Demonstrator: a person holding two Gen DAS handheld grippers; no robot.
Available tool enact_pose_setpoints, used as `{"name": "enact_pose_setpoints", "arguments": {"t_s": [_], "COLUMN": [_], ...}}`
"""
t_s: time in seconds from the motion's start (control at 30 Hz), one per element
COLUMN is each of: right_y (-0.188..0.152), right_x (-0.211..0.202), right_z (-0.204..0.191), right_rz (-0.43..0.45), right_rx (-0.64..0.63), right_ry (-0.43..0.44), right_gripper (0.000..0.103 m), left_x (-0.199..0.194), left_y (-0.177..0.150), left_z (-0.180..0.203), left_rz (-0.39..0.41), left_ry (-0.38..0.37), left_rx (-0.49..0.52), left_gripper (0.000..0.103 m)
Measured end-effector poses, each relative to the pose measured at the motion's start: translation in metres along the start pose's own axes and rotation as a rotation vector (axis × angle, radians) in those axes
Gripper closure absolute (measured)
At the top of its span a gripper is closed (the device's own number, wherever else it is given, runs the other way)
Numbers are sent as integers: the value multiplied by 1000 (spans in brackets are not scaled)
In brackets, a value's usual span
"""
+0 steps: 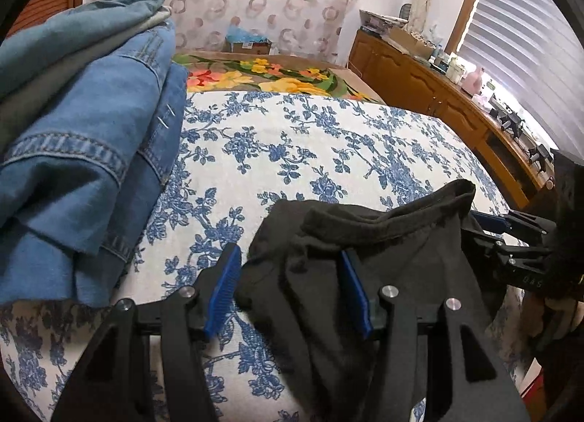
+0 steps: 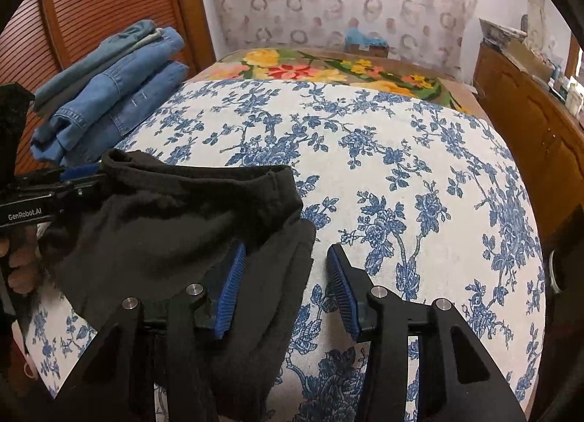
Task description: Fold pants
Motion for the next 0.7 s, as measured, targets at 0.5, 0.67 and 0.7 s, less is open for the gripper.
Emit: {"name": "enact_pose_setpoints", "arguments": {"t_s": [0.5,0.67,0.7], "right_y": [-3,-3,-3], "right_x": [-1,-1,0], "right_z": [-4,-9,-9], "right_rz": [1,1,0], "right_rx": [-1,-5,-2], "right_ry": [26,57,67], "right_gripper": [64,75,81], "left_x": [8,6,6], "left_y": [-2,-5,-6], "left_z": [-7,-6,-5], "left_rz": [-20,-20,-20], "left_ry": [-15,-44,-49], "left_rx": [-53,-60,-60], "left_gripper": [51,61,64]}}
Point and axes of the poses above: each gripper's, at about its wrist camera, not at the fingertips, and x roughly the way its jaws point, z to its right, y to its top, the point moved 6 cm from there along x, roughly the way its jaws point, and after that the axes turned 2 degrees about z, right-handed, at the moved point
